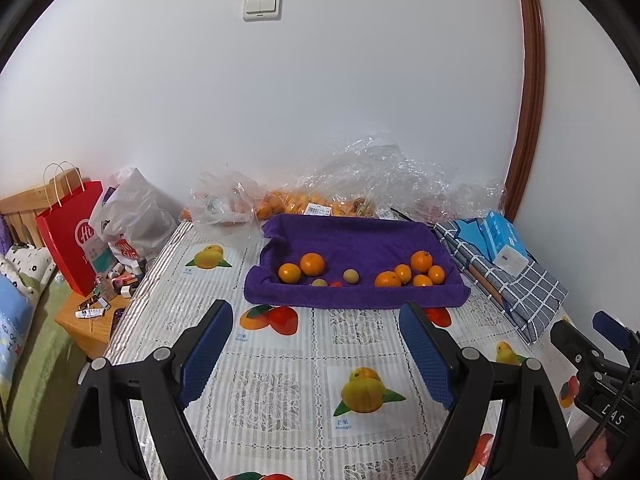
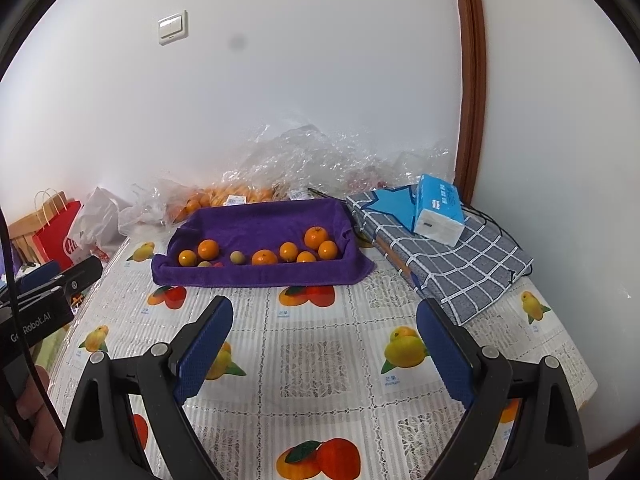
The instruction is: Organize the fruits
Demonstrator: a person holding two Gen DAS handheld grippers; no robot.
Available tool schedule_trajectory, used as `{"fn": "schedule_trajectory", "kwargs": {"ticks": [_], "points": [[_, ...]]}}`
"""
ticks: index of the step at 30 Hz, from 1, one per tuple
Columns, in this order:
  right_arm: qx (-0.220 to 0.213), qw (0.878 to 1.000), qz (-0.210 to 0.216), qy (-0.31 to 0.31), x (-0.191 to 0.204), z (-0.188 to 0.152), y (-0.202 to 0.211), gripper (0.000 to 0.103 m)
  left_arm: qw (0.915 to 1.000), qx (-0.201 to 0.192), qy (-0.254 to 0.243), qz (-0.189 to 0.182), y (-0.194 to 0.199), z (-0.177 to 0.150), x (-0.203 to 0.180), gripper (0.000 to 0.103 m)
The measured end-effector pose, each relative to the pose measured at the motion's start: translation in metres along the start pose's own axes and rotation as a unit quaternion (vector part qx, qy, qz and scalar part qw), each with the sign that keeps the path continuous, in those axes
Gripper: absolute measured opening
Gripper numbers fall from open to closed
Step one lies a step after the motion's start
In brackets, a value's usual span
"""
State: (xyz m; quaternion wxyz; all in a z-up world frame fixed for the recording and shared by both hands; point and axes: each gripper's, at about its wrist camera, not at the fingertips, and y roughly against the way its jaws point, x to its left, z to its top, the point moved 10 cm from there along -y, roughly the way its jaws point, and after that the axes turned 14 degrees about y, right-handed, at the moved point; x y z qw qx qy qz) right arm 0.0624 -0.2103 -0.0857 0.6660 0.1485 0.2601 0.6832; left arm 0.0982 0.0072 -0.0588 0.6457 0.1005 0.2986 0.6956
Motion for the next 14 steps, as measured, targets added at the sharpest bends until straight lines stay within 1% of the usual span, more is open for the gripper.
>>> {"fn": "schedule_trajectory", "kwargs": {"ticks": [10, 14], "points": [[-0.005, 1.0, 0.006, 0.003, 0.0023, 0.0018, 0.0038, 0.092, 1.0, -0.006, 0.003, -0.002, 0.003, 0.002, -0.0002, 0.085], [-0.005, 1.0, 0.008, 0.003, 0.0048, 0.002, 0.0031, 0.092, 1.0, -0.007, 0.004, 0.003, 0.0025, 0.0003, 0.0028, 0.085]]}}
